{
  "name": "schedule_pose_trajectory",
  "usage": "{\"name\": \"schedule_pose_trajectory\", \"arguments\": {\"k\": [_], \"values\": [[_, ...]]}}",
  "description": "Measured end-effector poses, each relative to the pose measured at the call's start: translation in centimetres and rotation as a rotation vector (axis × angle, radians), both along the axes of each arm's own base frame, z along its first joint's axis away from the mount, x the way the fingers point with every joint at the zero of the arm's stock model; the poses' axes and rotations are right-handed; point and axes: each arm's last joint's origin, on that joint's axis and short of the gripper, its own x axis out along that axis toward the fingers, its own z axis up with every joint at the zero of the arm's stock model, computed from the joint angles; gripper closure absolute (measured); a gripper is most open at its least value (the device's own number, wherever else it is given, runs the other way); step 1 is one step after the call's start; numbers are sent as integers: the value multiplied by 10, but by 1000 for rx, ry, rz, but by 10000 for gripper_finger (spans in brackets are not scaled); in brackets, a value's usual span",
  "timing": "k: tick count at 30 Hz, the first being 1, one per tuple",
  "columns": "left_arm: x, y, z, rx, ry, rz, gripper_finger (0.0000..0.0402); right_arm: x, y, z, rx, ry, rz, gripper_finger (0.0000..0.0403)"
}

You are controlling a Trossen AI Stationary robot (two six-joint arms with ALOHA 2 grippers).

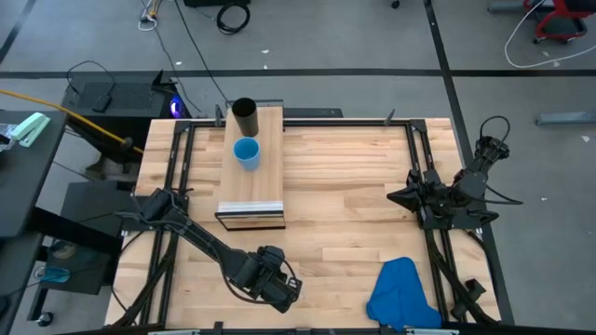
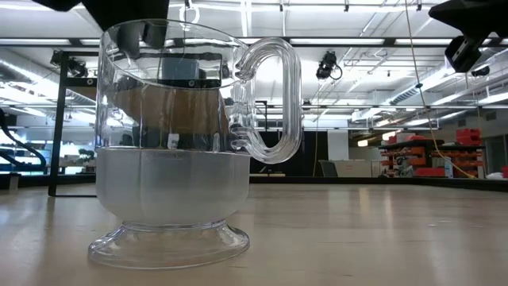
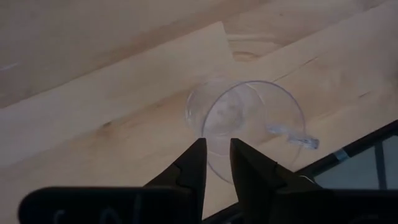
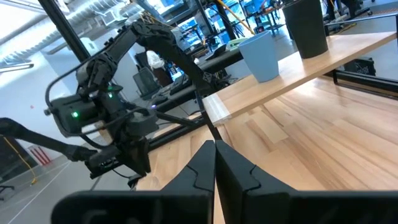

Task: Stack small to large cups/mugs on shelf
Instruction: Put the transparent mug on the shelf

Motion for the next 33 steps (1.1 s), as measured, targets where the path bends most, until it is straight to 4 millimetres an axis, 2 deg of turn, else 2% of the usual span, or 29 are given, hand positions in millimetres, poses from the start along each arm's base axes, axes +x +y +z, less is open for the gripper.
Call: {"name": "schedule_pose_trajectory", "arguments": {"k": [9,16,22,33], "values": [[3,1,-11,24,30,-11,328,0,0,0,0,0,0,386],[7,-1,-21,30,50,-14,314,0,0,0,1,-1,0,386],[7,-1,-22,31,52,-14,308,0,0,0,0,0,0,386],[8,0,-22,38,53,-33,335,0,0,0,0,0,0,386]]}}
